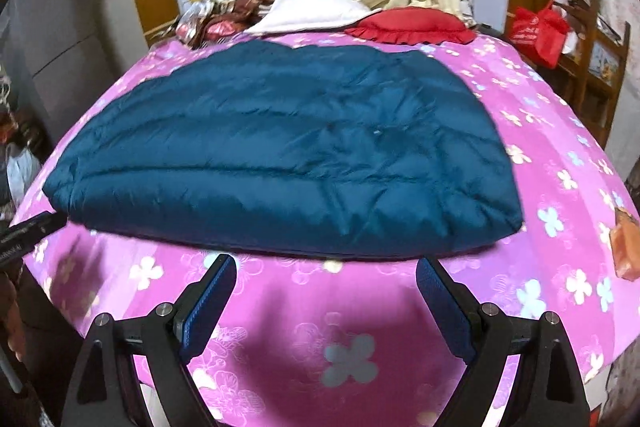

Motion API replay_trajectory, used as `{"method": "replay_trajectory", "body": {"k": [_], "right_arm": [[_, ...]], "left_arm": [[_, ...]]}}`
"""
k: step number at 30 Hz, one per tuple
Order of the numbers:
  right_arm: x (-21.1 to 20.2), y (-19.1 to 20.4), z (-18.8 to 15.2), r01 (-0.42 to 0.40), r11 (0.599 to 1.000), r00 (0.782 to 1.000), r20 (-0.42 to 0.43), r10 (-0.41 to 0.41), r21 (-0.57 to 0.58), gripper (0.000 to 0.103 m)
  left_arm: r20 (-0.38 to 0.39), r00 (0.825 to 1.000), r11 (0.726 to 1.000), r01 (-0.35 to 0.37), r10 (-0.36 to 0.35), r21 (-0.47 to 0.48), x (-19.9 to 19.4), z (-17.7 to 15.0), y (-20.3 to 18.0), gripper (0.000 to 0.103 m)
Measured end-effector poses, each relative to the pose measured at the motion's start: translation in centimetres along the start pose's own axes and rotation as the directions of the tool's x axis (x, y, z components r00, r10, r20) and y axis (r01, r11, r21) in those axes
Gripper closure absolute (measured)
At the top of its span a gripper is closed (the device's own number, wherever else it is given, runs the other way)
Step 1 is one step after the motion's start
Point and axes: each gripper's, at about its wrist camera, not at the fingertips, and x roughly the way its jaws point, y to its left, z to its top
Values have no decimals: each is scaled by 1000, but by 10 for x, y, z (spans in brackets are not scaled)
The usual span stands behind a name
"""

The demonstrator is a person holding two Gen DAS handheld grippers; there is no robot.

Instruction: Fold large clothes

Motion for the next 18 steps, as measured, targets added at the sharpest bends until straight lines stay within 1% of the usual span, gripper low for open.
{"method": "replay_trajectory", "body": {"k": [4,7,10,13,18], "right_arm": [[17,7,4,24,1000,999,-39,-25,-8,13],[28,11,9,41,999,998,-51,-42,-4,13],[37,16,14,49,999,997,-57,-49,1,13],[41,19,19,53,999,997,-54,-53,2,13],[44,24,28,70,997,997,-27,-71,-22,13]], "left_arm": [[-35,999,1000,-16,17,27,16,0,-6,35],[-45,998,999,-32,34,34,27,3,-8,35],[-57,998,999,-33,34,27,39,9,-8,35],[-55,998,999,-28,30,27,45,16,-8,34],[-42,998,999,-38,39,36,51,27,-11,34]]}}
